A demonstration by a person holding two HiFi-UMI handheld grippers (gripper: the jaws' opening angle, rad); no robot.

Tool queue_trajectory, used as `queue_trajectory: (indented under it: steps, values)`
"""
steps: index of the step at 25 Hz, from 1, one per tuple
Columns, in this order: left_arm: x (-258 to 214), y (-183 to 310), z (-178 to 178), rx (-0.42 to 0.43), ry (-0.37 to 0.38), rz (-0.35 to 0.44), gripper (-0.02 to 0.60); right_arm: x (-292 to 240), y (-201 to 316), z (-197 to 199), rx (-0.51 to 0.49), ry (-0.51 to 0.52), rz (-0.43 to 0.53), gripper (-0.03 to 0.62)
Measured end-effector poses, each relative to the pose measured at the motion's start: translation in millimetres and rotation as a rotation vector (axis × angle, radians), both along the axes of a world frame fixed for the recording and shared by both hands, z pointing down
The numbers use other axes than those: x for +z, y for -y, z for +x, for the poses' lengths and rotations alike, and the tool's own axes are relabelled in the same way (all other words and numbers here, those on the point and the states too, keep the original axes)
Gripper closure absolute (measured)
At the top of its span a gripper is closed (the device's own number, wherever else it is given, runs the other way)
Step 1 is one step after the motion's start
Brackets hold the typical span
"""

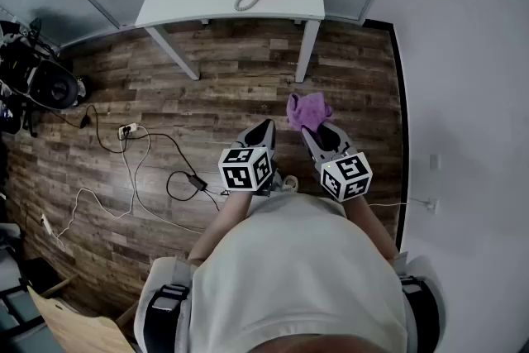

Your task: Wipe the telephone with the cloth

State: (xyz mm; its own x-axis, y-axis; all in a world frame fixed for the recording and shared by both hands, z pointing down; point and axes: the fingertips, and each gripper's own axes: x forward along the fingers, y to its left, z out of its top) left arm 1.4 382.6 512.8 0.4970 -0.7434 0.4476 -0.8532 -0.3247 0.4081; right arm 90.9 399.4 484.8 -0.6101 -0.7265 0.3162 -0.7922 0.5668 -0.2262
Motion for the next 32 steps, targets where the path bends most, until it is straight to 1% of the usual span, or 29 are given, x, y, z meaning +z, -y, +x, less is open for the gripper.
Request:
queue_trajectory:
  steps: [7, 14, 19, 22, 27, 32]
  values:
    - [-14.1, -11.1, 2.8, -0.031, -0.022, 0.023, 0.560, -13.0, -14.2, -1.1, -0.034, 0.002, 0.024, 0.482]
    - [-16.0, -13.2, 8.7, -0.027, -0.022, 0.035, 0.560, -16.4, -15.1, 0.5, -0.049, 0.001, 0.044, 0.482]
    - [-18.5, -12.3, 16.7, -0.019, -0.014, 0.040, 0.560, -19.1, -16.8, 8.8, -0.047, 0.048, 0.031, 0.482]
    - [-17.3, -12.0, 16.7, -0.023, -0.008, 0.038, 0.560, -15.7, -16.8, 12.0, -0.042, 0.047, 0.027, 0.482]
    - [-12.6, -9.8, 19.7, -0.037, -0.008, 0.028, 0.560, -10.5, -11.2, 15.9, -0.053, 0.047, 0.017, 0.482]
    - [-14.2, 7.5, 19.2, -0.046, -0.009, 0.027, 0.560, -11.6, 5.7, 17.6, -0.045, 0.055, 0.012, 0.482]
